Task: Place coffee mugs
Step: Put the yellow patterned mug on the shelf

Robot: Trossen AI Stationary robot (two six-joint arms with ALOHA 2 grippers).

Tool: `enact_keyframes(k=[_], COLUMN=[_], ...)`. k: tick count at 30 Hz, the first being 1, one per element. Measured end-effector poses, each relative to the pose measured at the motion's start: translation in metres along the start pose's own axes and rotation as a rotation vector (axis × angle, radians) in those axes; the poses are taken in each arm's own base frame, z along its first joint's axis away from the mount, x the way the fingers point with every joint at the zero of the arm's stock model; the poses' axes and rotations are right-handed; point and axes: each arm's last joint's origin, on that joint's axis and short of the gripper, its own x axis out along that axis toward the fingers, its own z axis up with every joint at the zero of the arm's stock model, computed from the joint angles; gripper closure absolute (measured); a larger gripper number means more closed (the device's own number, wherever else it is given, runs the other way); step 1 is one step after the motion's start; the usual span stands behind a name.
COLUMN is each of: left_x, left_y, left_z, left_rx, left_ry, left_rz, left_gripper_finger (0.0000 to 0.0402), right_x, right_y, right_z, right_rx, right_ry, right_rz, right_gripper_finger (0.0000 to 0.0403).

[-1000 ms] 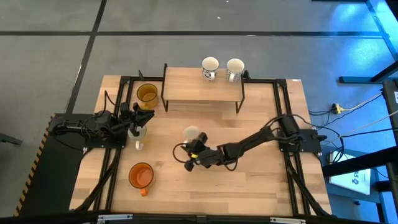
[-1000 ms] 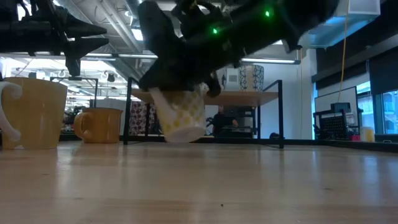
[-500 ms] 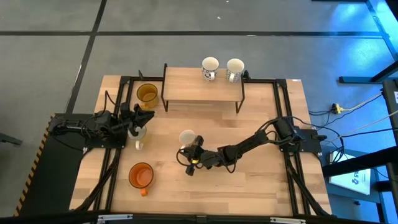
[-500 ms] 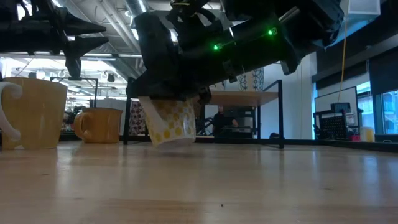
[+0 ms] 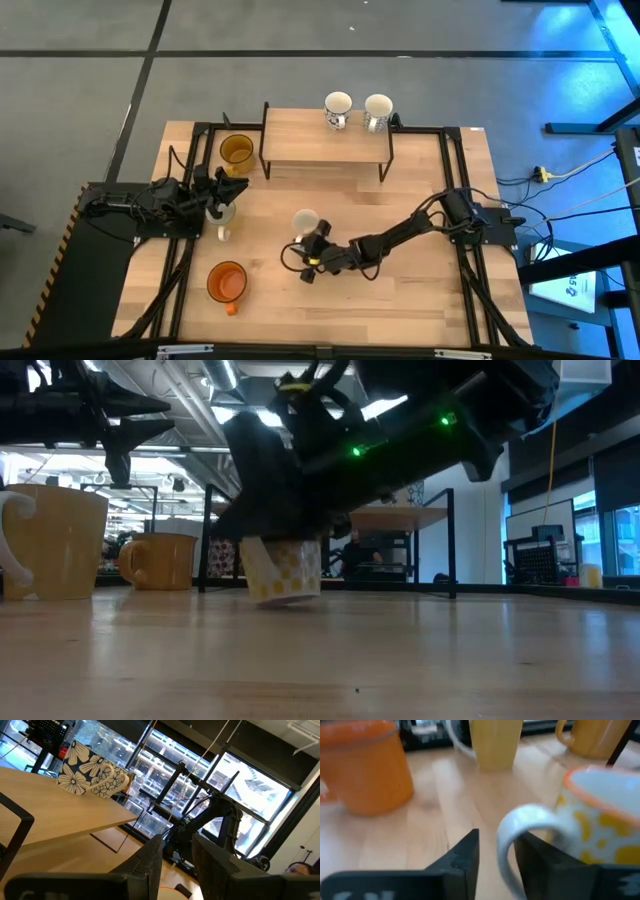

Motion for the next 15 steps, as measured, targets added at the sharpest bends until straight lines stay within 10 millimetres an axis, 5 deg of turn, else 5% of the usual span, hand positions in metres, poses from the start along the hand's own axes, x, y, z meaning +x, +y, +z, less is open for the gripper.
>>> enact_keyframes(k=[15], left_x=[0.000], left_y=[0.000], left_z=[0.000], left_rx=[0.003], left_ry=[0.002], left_rz=[0.001], left_gripper_finger=[0.0301], right_x=[-0.030], right_y=[0.005], right_z=[-0.005], right_rx=[-0.001], right_ry=[0.196], right_rz=[-0.144], right_gripper_finger=[0.0269])
